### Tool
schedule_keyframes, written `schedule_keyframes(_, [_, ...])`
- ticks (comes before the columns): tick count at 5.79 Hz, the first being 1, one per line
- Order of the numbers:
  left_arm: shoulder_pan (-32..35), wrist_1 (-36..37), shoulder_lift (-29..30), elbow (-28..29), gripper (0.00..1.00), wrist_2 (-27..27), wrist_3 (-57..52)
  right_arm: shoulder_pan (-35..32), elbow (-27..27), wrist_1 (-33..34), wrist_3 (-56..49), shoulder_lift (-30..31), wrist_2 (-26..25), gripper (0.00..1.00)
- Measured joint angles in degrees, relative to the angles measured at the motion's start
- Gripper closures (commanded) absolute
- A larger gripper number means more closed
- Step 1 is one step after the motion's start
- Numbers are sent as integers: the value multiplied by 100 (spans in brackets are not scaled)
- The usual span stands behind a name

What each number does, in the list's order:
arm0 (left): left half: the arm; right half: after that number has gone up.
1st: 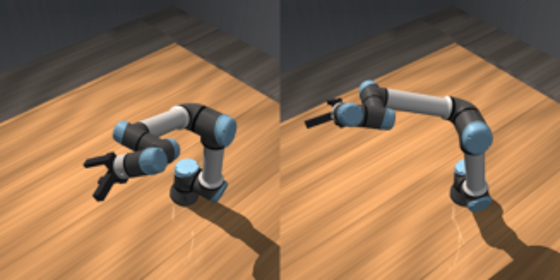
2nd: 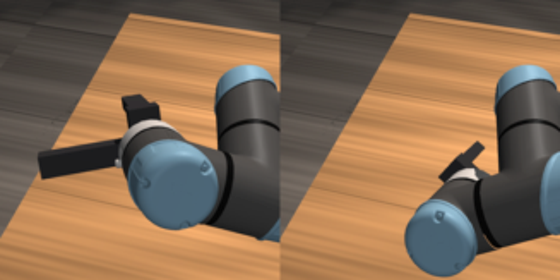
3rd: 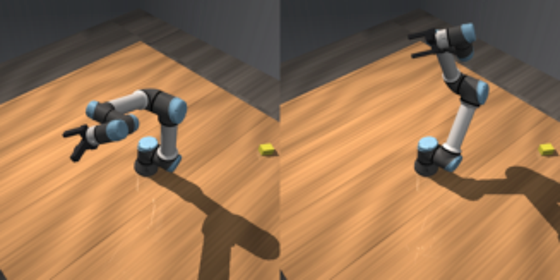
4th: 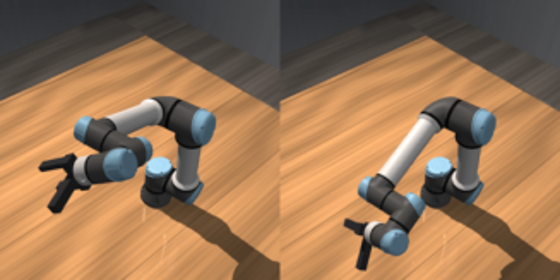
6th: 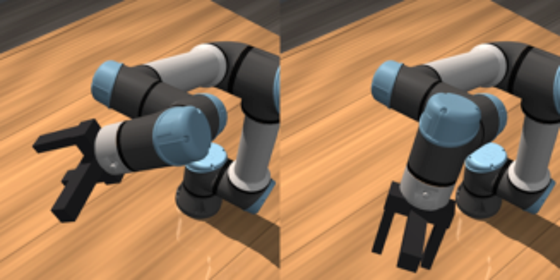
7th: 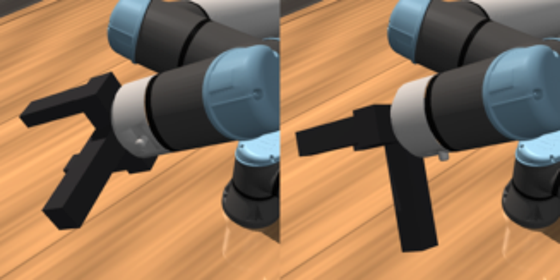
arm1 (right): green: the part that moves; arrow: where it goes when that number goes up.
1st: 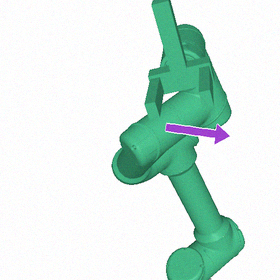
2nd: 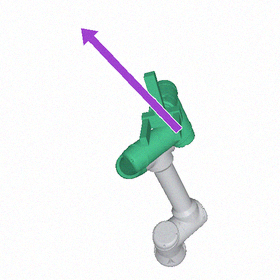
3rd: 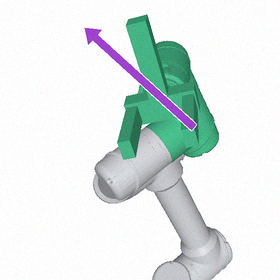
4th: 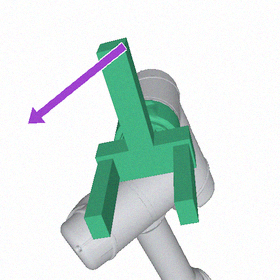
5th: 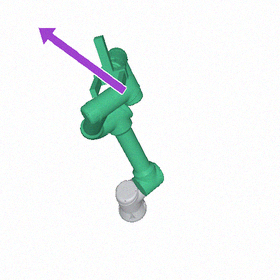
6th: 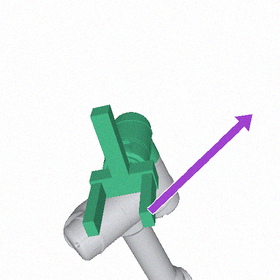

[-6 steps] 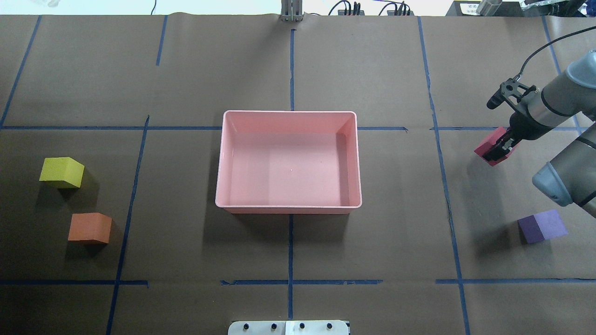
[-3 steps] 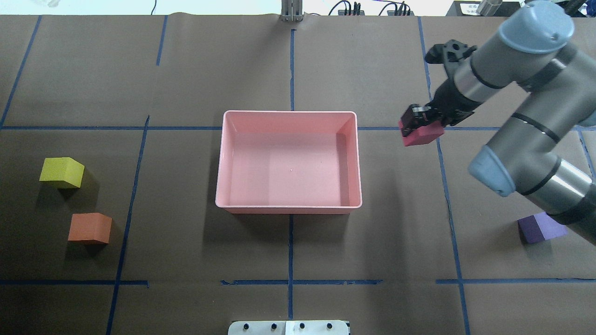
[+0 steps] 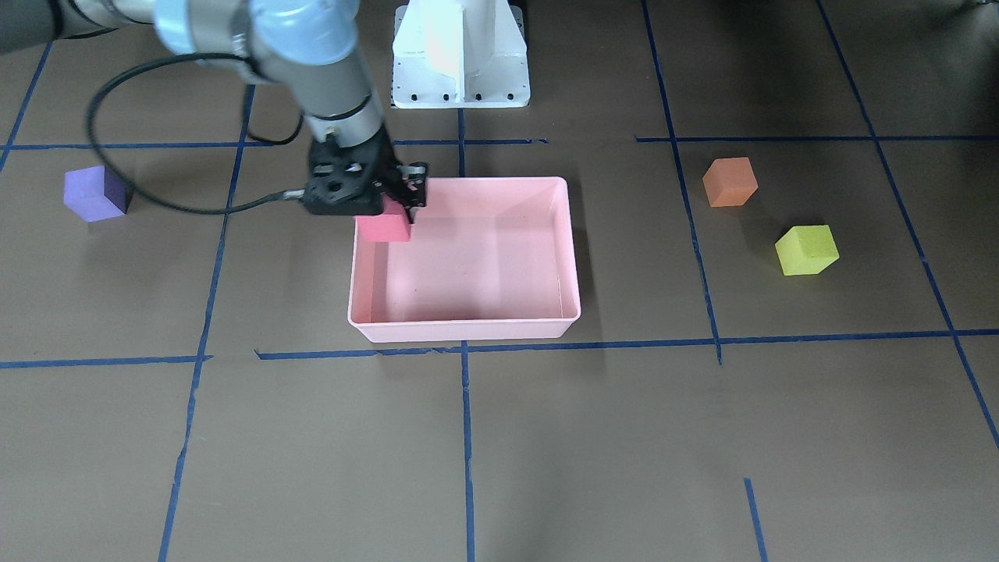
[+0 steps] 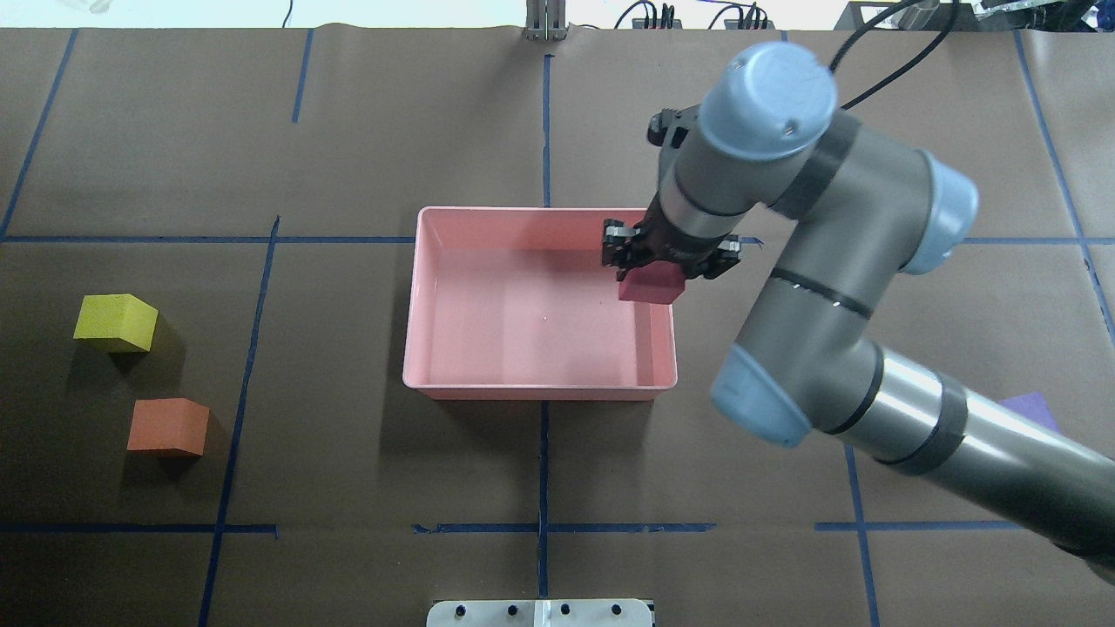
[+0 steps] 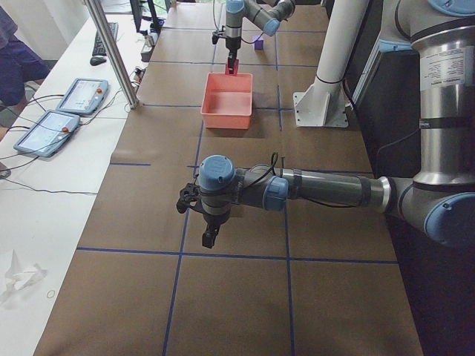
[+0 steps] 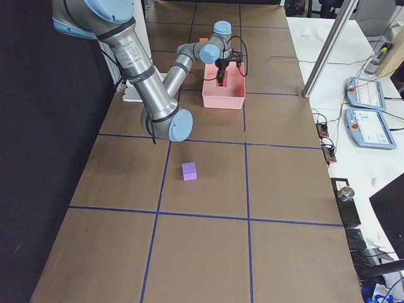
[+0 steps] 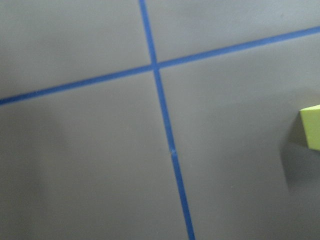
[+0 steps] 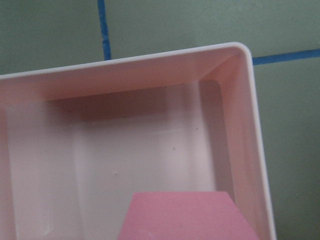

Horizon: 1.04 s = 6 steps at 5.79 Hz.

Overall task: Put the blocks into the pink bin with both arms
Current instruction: 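Carry the pink cube with the right gripper over the pink bin, then open the right gripper to drop the pink cube into the bin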

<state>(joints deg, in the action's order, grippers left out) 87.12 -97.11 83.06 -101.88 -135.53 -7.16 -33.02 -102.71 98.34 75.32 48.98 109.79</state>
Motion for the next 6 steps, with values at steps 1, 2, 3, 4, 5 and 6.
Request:
schedule_keyframes(1, [-109,-136,130,54,0,-202,38,239,85,69,283,-186,-274,0])
schedule_keyframes(2, [-337,-249,220,76,0,-333,229,315,94,90,381,-241,-374,0])
schedule_keyframes(3, [-733,-487,252,84,0,-356,746,269,65,99,201,-225,-374,0])
schedule_keyframes(4, [-1152,-797,260,104,0,-316,1571,103,11,104,-205,-146,-268,0])
schedule_keyframes(5, [-1575,-1173,263,129,0,-154,2633,-220,-133,106,-740,68,37,0])
schedule_keyframes(6, [-1992,-1570,266,176,0,155,3604,-614,-339,106,-1303,364,435,0])
